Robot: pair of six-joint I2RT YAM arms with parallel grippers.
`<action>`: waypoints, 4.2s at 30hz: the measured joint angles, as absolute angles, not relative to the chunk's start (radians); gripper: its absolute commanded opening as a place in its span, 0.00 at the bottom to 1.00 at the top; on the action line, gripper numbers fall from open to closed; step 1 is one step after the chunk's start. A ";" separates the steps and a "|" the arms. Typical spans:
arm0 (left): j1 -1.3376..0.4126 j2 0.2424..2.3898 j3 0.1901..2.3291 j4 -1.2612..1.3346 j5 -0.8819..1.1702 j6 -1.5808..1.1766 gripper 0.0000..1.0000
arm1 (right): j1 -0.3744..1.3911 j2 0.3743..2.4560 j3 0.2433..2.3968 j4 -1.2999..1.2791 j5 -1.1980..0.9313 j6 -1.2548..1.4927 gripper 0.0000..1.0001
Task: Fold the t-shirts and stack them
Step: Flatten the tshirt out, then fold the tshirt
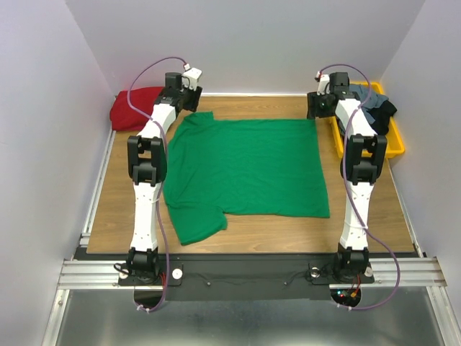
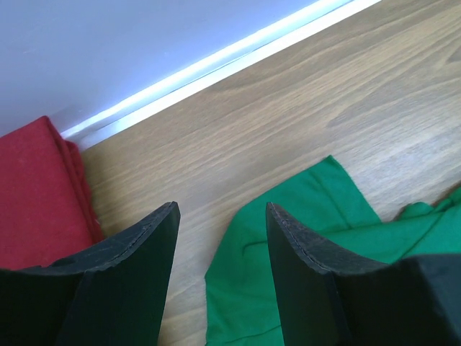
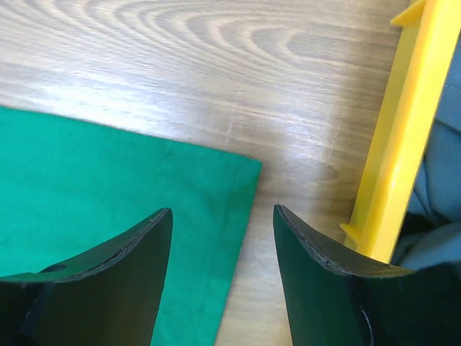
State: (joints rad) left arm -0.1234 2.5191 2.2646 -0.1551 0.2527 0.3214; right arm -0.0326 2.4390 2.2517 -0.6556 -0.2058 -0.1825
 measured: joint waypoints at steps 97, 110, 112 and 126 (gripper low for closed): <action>-0.006 1.962 1.659 -0.231 0.445 0.542 0.49 | -0.045 2.038 1.654 -0.630 -0.403 -0.373 0.59; -0.007 2.263 1.821 -0.366 0.450 0.440 0.53 | -0.045 2.108 1.726 -0.660 -0.419 -0.342 0.58; -0.007 2.262 1.821 -0.371 0.455 0.440 0.51 | -0.045 2.108 1.726 -0.664 -0.419 -0.342 0.58; -0.007 2.262 1.810 -0.406 0.522 0.445 0.30 | -0.045 2.110 1.726 -0.670 -0.419 -0.341 0.57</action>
State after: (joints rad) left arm -0.0067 2.2623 1.8095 -0.4061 0.5217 0.4446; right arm -0.0448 2.1101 1.7264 -0.6697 -0.4191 -0.3408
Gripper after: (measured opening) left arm 0.381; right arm 0.578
